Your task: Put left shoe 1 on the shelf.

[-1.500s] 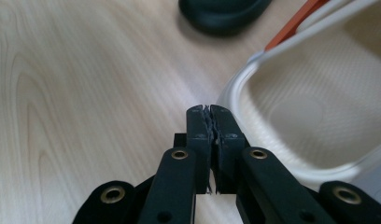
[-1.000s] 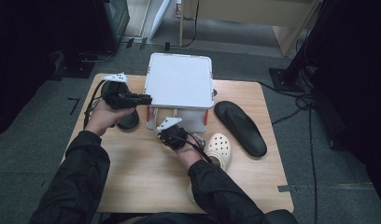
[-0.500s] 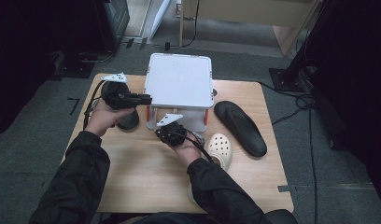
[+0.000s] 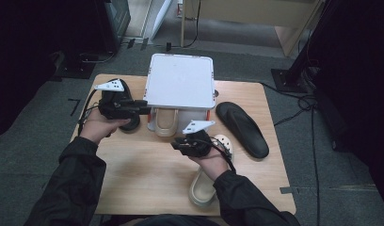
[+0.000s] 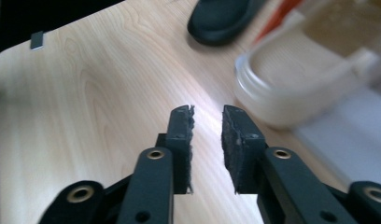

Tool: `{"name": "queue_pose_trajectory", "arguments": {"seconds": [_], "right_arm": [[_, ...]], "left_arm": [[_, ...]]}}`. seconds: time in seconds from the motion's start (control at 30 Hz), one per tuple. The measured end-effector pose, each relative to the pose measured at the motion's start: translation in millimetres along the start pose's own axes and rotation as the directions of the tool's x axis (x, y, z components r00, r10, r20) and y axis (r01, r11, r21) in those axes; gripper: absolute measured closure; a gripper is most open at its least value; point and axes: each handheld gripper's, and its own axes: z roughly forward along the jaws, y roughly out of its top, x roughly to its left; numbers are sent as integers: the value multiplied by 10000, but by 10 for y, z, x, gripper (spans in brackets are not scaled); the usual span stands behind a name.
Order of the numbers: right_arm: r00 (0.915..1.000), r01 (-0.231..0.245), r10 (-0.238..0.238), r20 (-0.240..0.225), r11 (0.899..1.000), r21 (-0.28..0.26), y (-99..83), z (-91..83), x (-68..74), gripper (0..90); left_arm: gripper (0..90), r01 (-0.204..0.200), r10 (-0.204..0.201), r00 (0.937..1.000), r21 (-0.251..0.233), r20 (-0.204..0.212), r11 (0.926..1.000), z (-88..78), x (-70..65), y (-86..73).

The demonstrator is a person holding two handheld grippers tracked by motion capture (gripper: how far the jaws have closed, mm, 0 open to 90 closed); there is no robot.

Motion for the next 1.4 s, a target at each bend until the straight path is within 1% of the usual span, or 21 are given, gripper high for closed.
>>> {"name": "queue_pose_trajectory", "arguments": {"seconds": [0.03, 0.07, 0.27, 0.3, 0.37, 0.4, 0.43, 0.47, 0.53, 0.67, 0.7, 0.8, 0.87, 0.97, 1.0, 1.13, 1.17, 1.2, 1.23, 1.27, 1.4], "right_arm": [[10000, 0, 0, 0, 10000, 0, 0, 0, 0, 725], [9999, -165, 165, 51, 9999, -1, -84, -155, -48, 707], [9973, -620, 617, 408, 9981, 51, -267, -477, -176, 625], [9963, -729, 727, 450, 9973, 42, -302, -519, -192, 611], [9953, -840, 841, 471, 9965, -29, -343, -557, -201, 602], [9938, -992, 994, 505, 9950, -64, -438, -628, -205, 578], [9938, -992, 994, 505, 9950, -64, -438, -628, -205, 578], [9936, -996, 996, 535, 9950, -30, -508, -674, -196, 559], [9932, -939, 939, 693, 9956, -22, -577, -731, -196, 549], [9913, -978, 972, 885, 9952, 22, -654, -813, -215, 536], [9900, -1021, 1018, 978, 9948, -25, -699, -855, -240, 533], [9867, -1032, 1005, 1280, 9945, 150, -763, -892, -279, 533], [9848, -1088, 1020, 1403, 9932, 417, -808, -883, -300, 532], [9854, -1118, 1055, 1340, 9929, 400, -840, -863, -308, 530], [9865, -994, 940, 1340, 9945, 339, -855, -850, -307, 528], [9857, -916, 869, 1443, 9954, 263, -884, -842, -285, 524], [9844, -815, 772, 1581, 9965, 209, -902, -845, -274, 550], [9844, -815, 772, 1581, 9965, 209, -902, -845, -274, 550], [9827, -694, 646, 1737, 9974, 217, -910, -838, -275, 607], [9822, -585, 534, 1799, 9980, 234, -910, -831, -275, 624], [9787, -336, 235, 2039, 9984, 464, -879, -819, -252, 657]], "left_arm": [[580, 0, 0, 10000, 0, 0, 10000, 0, 0, 0], [573, -111, 111, 9999, 134, -3, 9998, 26, -56, -40], [538, -69, 64, 9999, 458, 122, 9989, 152, -139, -187], [528, -164, 159, 9998, 505, 91, 9986, 169, -147, -213], [519, -259, 257, 9997, 545, 51, 9982, 188, -154, -241], [498, -224, 212, 9996, 700, 175, 9973, 211, -146, -262], [492, -224, 212, 9996, 700, 175, 9973, 211, -146, -262], [491, -265, 254, 9996, 854, 147, 9960, 232, -140, -271], [487, -225, 211, 9996, 866, 173, 9960, 237, -134, -273], [487, -35, 18, 9997, 702, 239, 9975, 227, -96, -263], [488, 100, -130, 9994, 892, 335, 9960, 226, -70, -247], [488, 104, -133, 9994, 924, 307, 9957, 226, -37, -232], [488, 115, -140, 9995, 870, 284, 9961, 222, -16, -221], [487, 126, -143, 9997, 791, 214, 9968, 216, -3, -209], [488, 127, -141, 9997, 694, 204, 9975, 207, 11, -200], [488, 164, -176, 9997, 647, 182, 9978, 190, 24, -180], [489, 206, -219, 9996, 644, 193, 9977, 186, 27, -173], [489, 207, -218, 9996, 616, 171, 9979, 182, 29, -171], [489, 255, -265, 9995, 544, 187, 9982, 180, 35, -169], [489, 292, -304, 9993, 548, 207, 9981, 178, 45, -167], [491, 308, -317, 9993, 483, 186, 9984, 170, 46, -165]]}}
